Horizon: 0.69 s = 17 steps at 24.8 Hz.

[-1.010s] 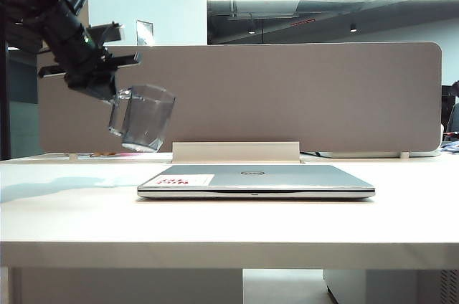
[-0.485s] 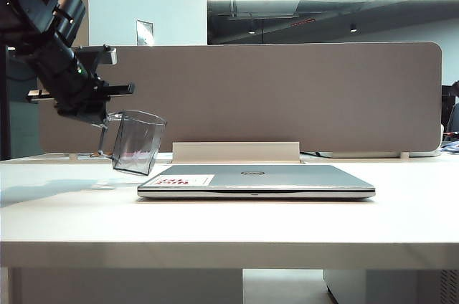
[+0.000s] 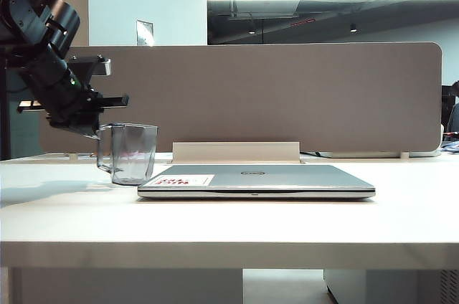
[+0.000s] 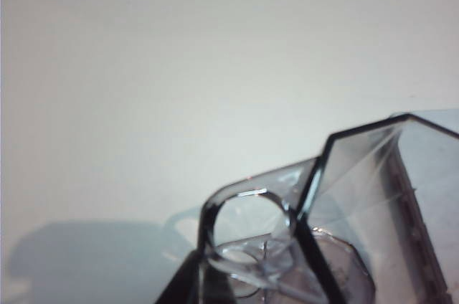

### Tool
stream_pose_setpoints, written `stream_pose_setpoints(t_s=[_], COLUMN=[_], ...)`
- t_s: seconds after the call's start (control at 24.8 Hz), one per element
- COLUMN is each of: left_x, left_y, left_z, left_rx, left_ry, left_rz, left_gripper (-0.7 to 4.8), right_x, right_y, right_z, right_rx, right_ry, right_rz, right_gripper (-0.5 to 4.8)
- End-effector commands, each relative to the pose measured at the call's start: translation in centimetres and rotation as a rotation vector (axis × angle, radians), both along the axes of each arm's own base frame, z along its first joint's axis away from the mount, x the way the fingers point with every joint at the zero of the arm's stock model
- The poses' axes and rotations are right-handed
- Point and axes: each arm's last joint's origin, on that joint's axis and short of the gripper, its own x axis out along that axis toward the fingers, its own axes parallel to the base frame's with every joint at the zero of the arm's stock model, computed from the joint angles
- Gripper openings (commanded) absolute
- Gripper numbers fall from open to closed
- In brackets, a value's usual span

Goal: Pick up the water cup and place it on the left side of the laptop.

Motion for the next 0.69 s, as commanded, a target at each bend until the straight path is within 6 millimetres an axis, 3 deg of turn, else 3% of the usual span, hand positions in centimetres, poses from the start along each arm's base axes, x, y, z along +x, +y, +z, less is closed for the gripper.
stream_pose_setpoints(t_s=[0.04,0.69], left_x=[0.09,0.05], left_y=[0.62,1.22], left_z=[0.39,-0.59], left_rx=[0.002,0.017], left_ry=[-0.021,0.041], left_rz=[0.023,0.033], left_gripper=[-0.06,-0.06], right_x=[0.02,0.02], right_y=[0.01,-0.01], right_z=[0.01,0.01], right_rx=[0.001,0.001], right_ry=[-0.009,-0.009], right_rz=[0.002,-0.002], right_gripper=[-0.01,-0.01])
